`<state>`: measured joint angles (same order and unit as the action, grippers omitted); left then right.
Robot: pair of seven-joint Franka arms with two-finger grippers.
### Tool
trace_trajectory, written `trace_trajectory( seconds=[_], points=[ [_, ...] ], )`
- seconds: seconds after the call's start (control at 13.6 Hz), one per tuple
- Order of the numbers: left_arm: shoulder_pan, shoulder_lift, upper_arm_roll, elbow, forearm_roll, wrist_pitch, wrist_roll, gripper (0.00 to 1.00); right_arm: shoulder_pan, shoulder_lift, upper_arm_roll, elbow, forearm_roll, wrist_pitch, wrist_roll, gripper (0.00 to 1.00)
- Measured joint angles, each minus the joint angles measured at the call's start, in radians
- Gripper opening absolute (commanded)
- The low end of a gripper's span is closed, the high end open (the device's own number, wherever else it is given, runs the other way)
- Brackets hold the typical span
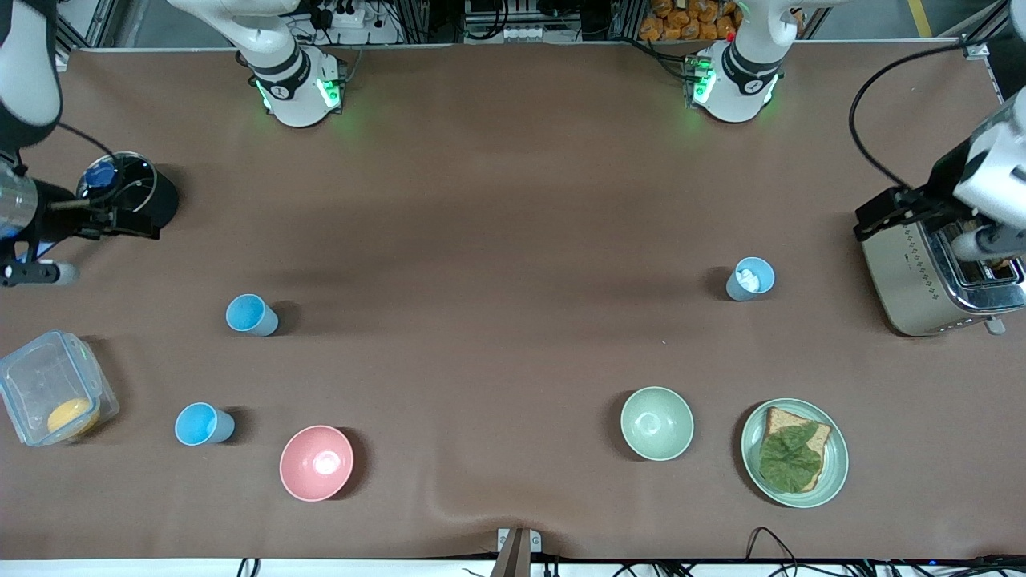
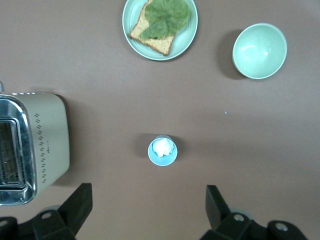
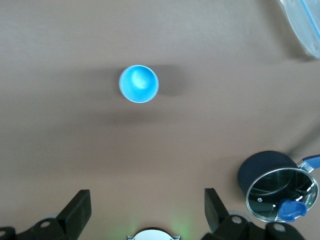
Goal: Stack blue cups with both arms
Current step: 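Reach the right gripper to one blue cup while the left gripper reaches another, then close the right gripper on its blue cup while the left gripper grasps the tissue cup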
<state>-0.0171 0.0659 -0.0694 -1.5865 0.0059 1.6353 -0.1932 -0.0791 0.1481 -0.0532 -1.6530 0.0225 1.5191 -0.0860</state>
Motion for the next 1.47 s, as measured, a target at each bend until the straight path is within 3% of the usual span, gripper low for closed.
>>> trace_trajectory(
  seconds=[0.44, 1.03, 1.33, 1.47],
  points=[
    [0.000, 0.031, -0.028, -0.325, 0.000, 0.295, 0.000, 1.00, -0.031, 0.251, 0.002, 0.002, 0.000, 0.214, -0.003, 1.00],
    [0.000, 0.029, -0.085, -0.652, 0.000, 0.658, -0.001, 1.00, -0.012, 0.374, 0.010, -0.011, 0.000, 0.334, -0.003, 1.00],
    [0.005, 0.051, -0.086, -0.708, 0.000, 0.729, 0.004, 1.00, 0.009, 0.385, 0.011, -0.057, 0.000, 0.428, -0.003, 1.00],
    [0.031, 0.071, -0.085, -0.709, 0.000, 0.746, 0.026, 0.95, 0.020, 0.386, 0.011, -0.106, 0.000, 0.509, -0.003, 1.00]
  ],
)
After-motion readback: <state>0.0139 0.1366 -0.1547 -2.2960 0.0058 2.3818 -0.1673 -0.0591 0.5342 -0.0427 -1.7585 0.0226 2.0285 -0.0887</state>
